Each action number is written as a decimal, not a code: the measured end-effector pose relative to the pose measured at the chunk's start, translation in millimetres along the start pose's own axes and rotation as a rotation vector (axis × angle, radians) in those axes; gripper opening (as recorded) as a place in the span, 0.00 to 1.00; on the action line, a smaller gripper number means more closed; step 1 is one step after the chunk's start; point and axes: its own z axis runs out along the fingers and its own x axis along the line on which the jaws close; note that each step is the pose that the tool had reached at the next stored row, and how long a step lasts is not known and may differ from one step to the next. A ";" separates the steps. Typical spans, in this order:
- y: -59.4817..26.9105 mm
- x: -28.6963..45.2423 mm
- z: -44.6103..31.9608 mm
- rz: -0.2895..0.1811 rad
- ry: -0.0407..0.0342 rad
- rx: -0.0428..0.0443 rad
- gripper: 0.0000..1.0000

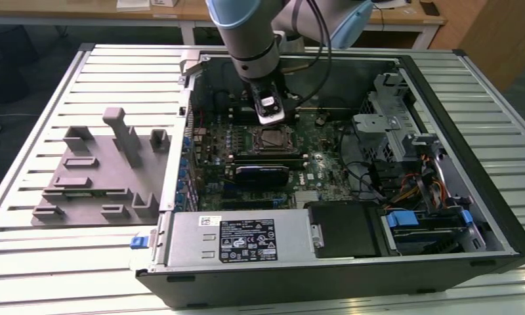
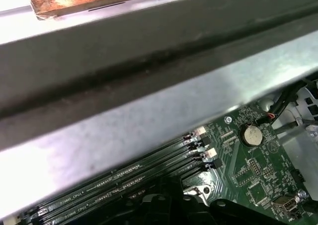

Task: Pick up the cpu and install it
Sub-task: 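Install the first cpu locking lever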

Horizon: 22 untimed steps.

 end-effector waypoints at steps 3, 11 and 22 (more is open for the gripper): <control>0.2 -1.1 0.4 0.000 0.0000 -0.0003 0.11; -0.4 -2.7 -0.2 0.000 0.0001 -0.0005 0.11; -3.4 -4.8 -1.4 0.001 0.0015 -0.0037 0.11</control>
